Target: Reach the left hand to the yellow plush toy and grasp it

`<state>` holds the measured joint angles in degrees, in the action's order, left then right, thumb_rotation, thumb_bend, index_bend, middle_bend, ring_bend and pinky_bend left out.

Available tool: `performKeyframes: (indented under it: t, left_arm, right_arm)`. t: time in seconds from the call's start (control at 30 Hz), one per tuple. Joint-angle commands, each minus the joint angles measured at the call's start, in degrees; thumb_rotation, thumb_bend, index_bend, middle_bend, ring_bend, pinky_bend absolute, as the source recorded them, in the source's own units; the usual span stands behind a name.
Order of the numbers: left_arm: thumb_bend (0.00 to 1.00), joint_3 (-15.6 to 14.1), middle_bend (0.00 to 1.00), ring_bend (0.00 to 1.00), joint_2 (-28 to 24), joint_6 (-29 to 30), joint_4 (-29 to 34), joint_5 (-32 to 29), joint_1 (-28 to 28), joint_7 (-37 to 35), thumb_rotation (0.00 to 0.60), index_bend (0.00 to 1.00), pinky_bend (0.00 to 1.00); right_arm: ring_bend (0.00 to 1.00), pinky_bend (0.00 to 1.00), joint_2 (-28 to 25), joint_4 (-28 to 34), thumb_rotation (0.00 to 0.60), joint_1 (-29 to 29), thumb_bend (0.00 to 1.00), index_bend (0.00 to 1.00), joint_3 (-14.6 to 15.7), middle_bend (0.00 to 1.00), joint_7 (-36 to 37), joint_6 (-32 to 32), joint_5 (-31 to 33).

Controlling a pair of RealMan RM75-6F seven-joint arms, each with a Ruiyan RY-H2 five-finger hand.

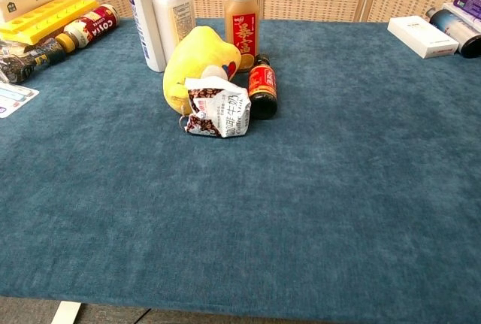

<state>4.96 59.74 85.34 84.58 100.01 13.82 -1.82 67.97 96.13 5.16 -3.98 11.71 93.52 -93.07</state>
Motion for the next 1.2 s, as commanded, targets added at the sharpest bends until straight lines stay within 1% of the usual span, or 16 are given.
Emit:
performKeyframes:
  t: [0.03,0.23,0.37,0.5,0.8,1.0,1.1,1.13,1.17,1.2]
  left_arm:
    - [0.0,2.3,0.0,0.0,4.7,-3.7,-7.3,4.4,7.2,2.2,0.6,0.0,0.0]
    - [0.0,2.1,0.0,0.0,9.5,-9.4,-13.7,10.0,15.9,8.2,0.6,0.0,0.0]
    - [0.0,1.8,0.0,0.0,13.1,-14.0,-16.9,11.6,21.2,10.9,0.6,0.0,0.0]
    - [0.0,1.9,0.0,0.0,16.8,-19.2,-19.0,11.1,25.8,13.9,0.6,0.0,0.0]
    - [0.0,1.9,0.0,0.0,24.7,-28.2,-24.8,8.9,34.3,18.3,0.6,0.0,0.0]
    - [0.0,2.3,0.0,0.0,29.2,-32.2,-29.3,5.6,37.8,19.7,0.6,0.0,0.0]
    - [0.0,1.2,0.0,0.0,30.4,-32.9,-30.7,5.6,39.2,19.4,0.6,0.0,0.0]
    - [0.0,0.8,0.0,0.0,30.8,-32.8,-31.2,5.9,39.6,19.6,0.6,0.01,0.0]
    - [0.0,0.5,0.0,0.0,31.2,-32.3,-31.7,6.1,39.8,19.8,0.6,0.04,0.02]
    - [0.0,0.0,0.0,0.0,32.0,-31.6,-32.5,6.5,40.2,20.1,0.6,0.1,0.05]
  right_arm:
    - [0.0,0.0,-0.2,0.2,0.6,-0.1,0.0,0.0,-0.2,0.0,0.4,0.1,0.1]
    - [0.0,0.0,-1.1,1.1,0.6,-0.4,0.0,0.0,-0.5,0.0,2.1,0.7,0.1]
    - [0.0,0.0,-1.8,1.7,0.6,-0.7,0.0,0.0,-0.8,0.0,3.3,1.2,0.1]
    - [0.0,0.0,-2.7,2.2,0.6,-0.9,0.0,0.0,-1.2,0.0,4.9,1.6,0.4]
    - [0.0,0.0,-3.7,2.7,0.6,-1.0,0.0,0.0,-1.5,0.0,7.1,1.3,0.8]
    - [0.0,0.0,-4.2,2.8,0.6,-1.1,0.0,0.0,-1.8,0.0,8.4,1.1,1.2]
    - [0.0,0.0,-4.5,2.9,0.6,-1.1,0.0,0.0,-2.0,0.0,9.3,1.1,1.4]
    - [0.0,0.0,-4.6,2.9,0.6,-1.1,0.0,0.0,-2.1,0.0,9.4,1.1,1.5]
    - [0.0,0.0,-4.6,2.9,0.6,-1.1,0.0,0.0,-2.1,0.0,9.5,1.1,1.4]
    - [0.0,0.0,-4.6,2.9,0.6,-1.1,0.0,0.0,-2.1,0.0,9.6,1.1,1.4]
